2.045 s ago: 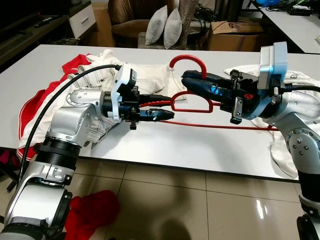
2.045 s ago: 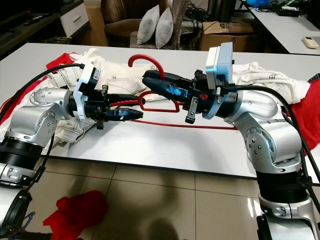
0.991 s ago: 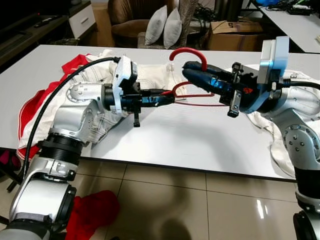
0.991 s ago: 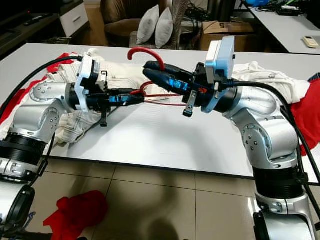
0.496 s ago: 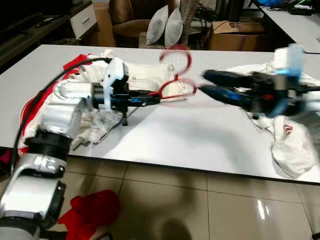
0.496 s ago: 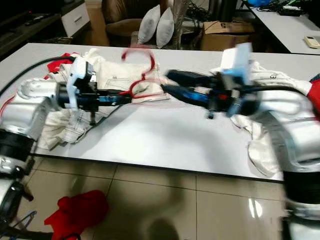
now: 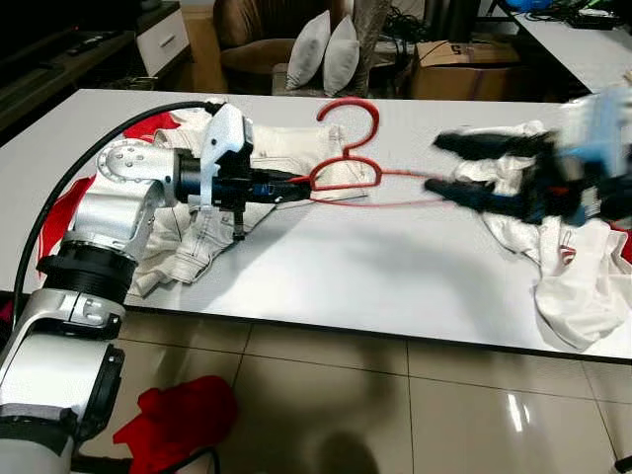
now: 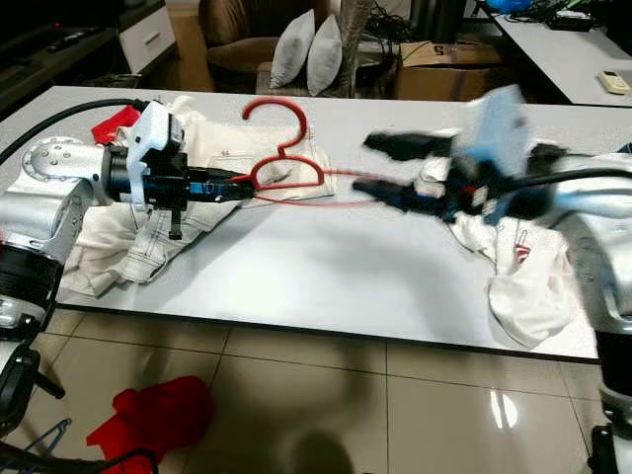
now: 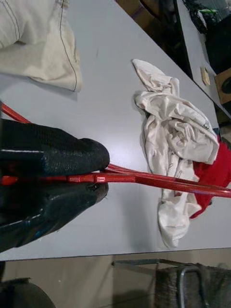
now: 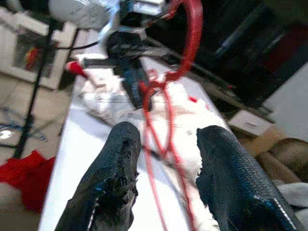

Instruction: Hang hanger

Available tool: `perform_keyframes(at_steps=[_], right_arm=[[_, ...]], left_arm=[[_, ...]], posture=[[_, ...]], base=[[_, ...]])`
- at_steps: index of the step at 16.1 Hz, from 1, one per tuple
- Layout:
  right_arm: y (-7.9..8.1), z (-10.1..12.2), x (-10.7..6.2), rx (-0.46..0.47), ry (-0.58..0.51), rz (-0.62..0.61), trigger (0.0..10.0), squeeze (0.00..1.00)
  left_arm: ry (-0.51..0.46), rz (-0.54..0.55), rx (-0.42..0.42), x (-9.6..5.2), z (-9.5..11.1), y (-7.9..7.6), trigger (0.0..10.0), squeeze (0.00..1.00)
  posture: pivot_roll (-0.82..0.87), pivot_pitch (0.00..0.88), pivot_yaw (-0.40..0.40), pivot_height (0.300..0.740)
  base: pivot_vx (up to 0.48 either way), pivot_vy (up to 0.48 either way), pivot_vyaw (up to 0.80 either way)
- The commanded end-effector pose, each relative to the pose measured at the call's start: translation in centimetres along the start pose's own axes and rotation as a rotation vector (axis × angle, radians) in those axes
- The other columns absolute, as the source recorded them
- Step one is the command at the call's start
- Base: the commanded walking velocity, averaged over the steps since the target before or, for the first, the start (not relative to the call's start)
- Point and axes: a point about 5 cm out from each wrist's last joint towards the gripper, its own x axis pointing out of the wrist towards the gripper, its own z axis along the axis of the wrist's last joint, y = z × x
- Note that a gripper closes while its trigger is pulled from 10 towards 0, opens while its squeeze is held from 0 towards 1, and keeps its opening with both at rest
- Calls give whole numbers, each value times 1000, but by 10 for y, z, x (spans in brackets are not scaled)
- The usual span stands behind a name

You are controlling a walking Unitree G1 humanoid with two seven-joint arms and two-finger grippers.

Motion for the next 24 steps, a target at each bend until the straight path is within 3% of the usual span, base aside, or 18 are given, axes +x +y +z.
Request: perform_keyframes(at_steps=[1, 5, 11, 12, 13, 14, 24], right_arm=[[2, 5, 6, -25, -7, 47, 10000, 0], [7, 0, 15, -3, -6, 110, 10000, 0], [0, -10, 28, -33, 48, 114, 9922, 0], [0, -10, 29, -33, 51, 120, 7137, 0], [0, -12, 30, -30, 60, 123, 2627, 0], [0, -14, 31, -24, 80, 130, 118, 0], [-7, -27, 37, 1, 147, 110, 0, 0]], left_arm=[[21, -16, 71, 1, 12, 2, 0, 0], [26, -37, 111, 5, 18, 1, 0, 0], [51, -112, 179, 11, 26, -7, 0, 0], [52, -114, 183, 12, 27, -7, 0, 0], [50, -117, 188, 12, 28, -7, 0, 0], [44, -122, 196, 13, 31, -8, 0, 0], [24, -160, 210, 12, 42, -14, 0, 0]], posture=[[-188, 0, 76, 740], [-182, 0, 67, 740], [-179, 0, 63, 740], [-179, 0, 63, 740], [-180, 0, 62, 740], [-179, 0, 61, 740], [-170, 0, 59, 740]], base=[[0, 0, 0], [0, 0, 0], [0, 0, 0], [0, 0, 0], [0, 0, 0], [0, 0, 0], [0, 0, 0]])
